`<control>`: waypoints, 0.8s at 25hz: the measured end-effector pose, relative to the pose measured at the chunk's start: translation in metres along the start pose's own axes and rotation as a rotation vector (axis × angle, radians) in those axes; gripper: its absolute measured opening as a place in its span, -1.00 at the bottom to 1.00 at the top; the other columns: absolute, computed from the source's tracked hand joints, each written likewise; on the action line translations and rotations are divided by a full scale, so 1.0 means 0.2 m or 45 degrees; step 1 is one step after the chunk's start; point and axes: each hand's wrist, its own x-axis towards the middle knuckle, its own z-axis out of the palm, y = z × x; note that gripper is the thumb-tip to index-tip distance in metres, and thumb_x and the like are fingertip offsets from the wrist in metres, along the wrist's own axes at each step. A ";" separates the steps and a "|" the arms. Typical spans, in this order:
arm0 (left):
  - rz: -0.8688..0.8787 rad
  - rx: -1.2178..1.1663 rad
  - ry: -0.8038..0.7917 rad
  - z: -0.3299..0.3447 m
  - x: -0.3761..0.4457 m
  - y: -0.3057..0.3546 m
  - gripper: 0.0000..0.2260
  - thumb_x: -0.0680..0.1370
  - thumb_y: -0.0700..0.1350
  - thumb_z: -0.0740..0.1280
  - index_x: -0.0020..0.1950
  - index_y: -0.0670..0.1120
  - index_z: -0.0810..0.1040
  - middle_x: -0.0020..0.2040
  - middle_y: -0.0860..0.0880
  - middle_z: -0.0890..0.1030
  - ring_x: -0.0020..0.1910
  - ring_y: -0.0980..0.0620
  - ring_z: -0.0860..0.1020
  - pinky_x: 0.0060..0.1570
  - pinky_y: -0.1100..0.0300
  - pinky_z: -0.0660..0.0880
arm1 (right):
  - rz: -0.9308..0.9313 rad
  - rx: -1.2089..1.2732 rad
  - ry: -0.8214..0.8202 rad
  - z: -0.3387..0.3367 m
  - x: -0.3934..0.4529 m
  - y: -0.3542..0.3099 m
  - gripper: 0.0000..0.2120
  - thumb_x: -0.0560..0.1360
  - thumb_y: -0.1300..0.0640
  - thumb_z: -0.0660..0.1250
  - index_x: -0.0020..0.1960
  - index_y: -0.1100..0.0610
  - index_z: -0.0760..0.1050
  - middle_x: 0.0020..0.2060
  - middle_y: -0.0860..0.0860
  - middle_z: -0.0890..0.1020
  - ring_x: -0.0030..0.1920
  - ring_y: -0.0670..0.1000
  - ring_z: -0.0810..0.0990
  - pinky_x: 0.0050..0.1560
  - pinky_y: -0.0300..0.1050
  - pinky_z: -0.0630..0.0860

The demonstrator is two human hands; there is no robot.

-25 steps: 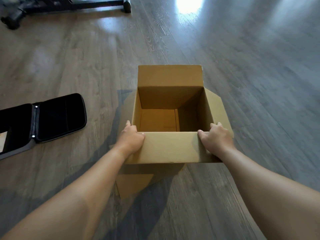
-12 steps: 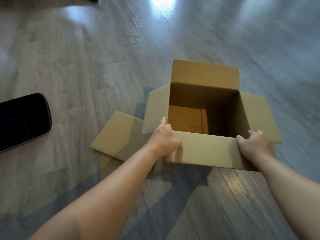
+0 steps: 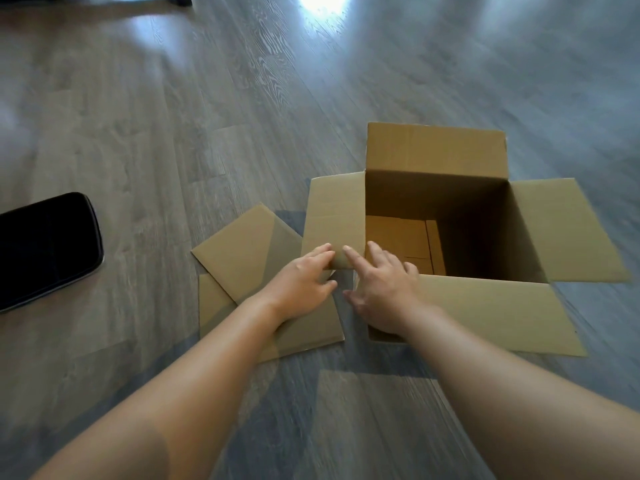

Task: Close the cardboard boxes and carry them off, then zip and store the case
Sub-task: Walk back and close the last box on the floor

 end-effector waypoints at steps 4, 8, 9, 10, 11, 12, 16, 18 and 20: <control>-0.039 0.070 -0.007 -0.01 0.00 -0.08 -0.42 0.62 -0.07 0.32 0.60 -0.10 0.22 0.62 0.01 0.15 0.57 0.07 0.14 0.52 0.23 0.05 | 0.039 -0.084 0.080 0.03 0.01 0.03 -0.35 0.65 -0.22 0.08 0.63 -0.16 -0.14 0.63 0.06 0.12 0.52 0.19 0.32 0.35 0.30 0.36; -0.210 0.019 0.040 -0.04 -0.03 -0.22 -0.44 0.62 -0.08 0.29 0.59 -0.11 0.22 0.60 -0.02 0.19 0.57 0.06 0.14 0.44 0.29 0.03 | 0.203 -0.137 0.052 -0.03 0.01 0.19 -0.40 0.70 -0.16 -0.02 0.64 -0.16 -0.20 0.64 0.05 0.07 0.57 0.21 0.22 0.44 0.33 0.26; -0.280 0.004 0.053 -0.04 -0.04 -0.27 -0.45 0.62 -0.08 0.29 0.59 -0.11 0.22 0.60 -0.03 0.20 0.57 0.04 0.15 0.45 0.25 0.06 | 0.253 -0.160 0.033 -0.04 0.02 0.19 -0.39 0.69 -0.15 0.00 0.64 -0.15 -0.21 0.65 0.08 0.03 0.59 0.24 0.15 0.46 0.36 0.21; -0.353 0.008 0.056 -0.04 -0.06 -0.34 -0.45 0.62 -0.08 0.28 0.59 -0.12 0.23 0.59 -0.04 0.22 0.56 0.01 0.17 0.46 0.22 0.09 | 0.290 -0.190 0.024 -0.05 0.03 0.18 -0.35 0.67 -0.13 0.05 0.64 -0.12 -0.21 0.65 0.12 -0.01 0.60 0.28 0.08 0.48 0.38 0.17; -0.426 0.041 0.035 -0.03 -0.08 -0.40 -0.47 0.62 -0.09 0.27 0.57 -0.13 0.25 0.58 -0.07 0.24 0.55 -0.01 0.20 0.46 0.17 0.14 | 0.299 -0.224 0.030 -0.05 0.04 0.14 -0.30 0.65 -0.10 0.11 0.65 -0.08 -0.19 0.64 0.17 -0.03 0.60 0.32 0.03 0.49 0.40 0.14; -0.498 0.101 -0.019 -0.02 -0.11 -0.46 -0.49 0.61 -0.10 0.25 0.55 -0.15 0.27 0.57 -0.10 0.26 0.54 -0.04 0.22 0.45 0.13 0.18 | 0.267 -0.260 0.050 -0.04 0.05 0.09 -0.27 0.61 -0.07 0.15 0.65 -0.03 -0.16 0.64 0.21 -0.04 0.60 0.35 -0.02 0.50 0.42 0.09; -0.694 0.406 -0.416 0.11 -0.27 -0.63 -0.40 0.60 -0.21 0.15 0.63 -0.10 0.02 0.63 -0.16 -0.11 0.61 -0.13 -0.12 0.53 -0.13 0.08 | -0.143 -0.317 0.149 0.08 0.04 -0.17 -0.25 0.53 0.11 0.18 0.65 0.08 -0.02 0.61 0.32 -0.04 0.60 0.37 -0.14 0.54 0.39 -0.16; -0.681 0.538 -0.483 0.17 -0.32 -0.64 -0.32 0.57 -0.22 0.15 0.63 -0.09 -0.09 0.62 -0.15 -0.23 0.60 -0.15 -0.22 0.51 -0.28 -0.04 | -0.304 -0.287 0.088 0.16 0.04 -0.27 -0.27 0.52 0.14 0.17 0.64 0.15 0.02 0.61 0.33 -0.05 0.61 0.33 -0.18 0.57 0.31 -0.19; -0.659 0.635 -0.476 0.21 -0.35 -0.60 -0.31 0.55 -0.18 0.18 0.63 -0.10 -0.07 0.62 -0.20 -0.15 0.60 -0.20 -0.16 0.45 -0.38 -0.11 | -0.316 -0.238 -0.043 0.25 0.04 -0.34 -0.33 0.54 0.14 0.14 0.62 0.17 0.06 0.61 0.32 -0.05 0.61 0.31 -0.16 0.58 0.26 -0.11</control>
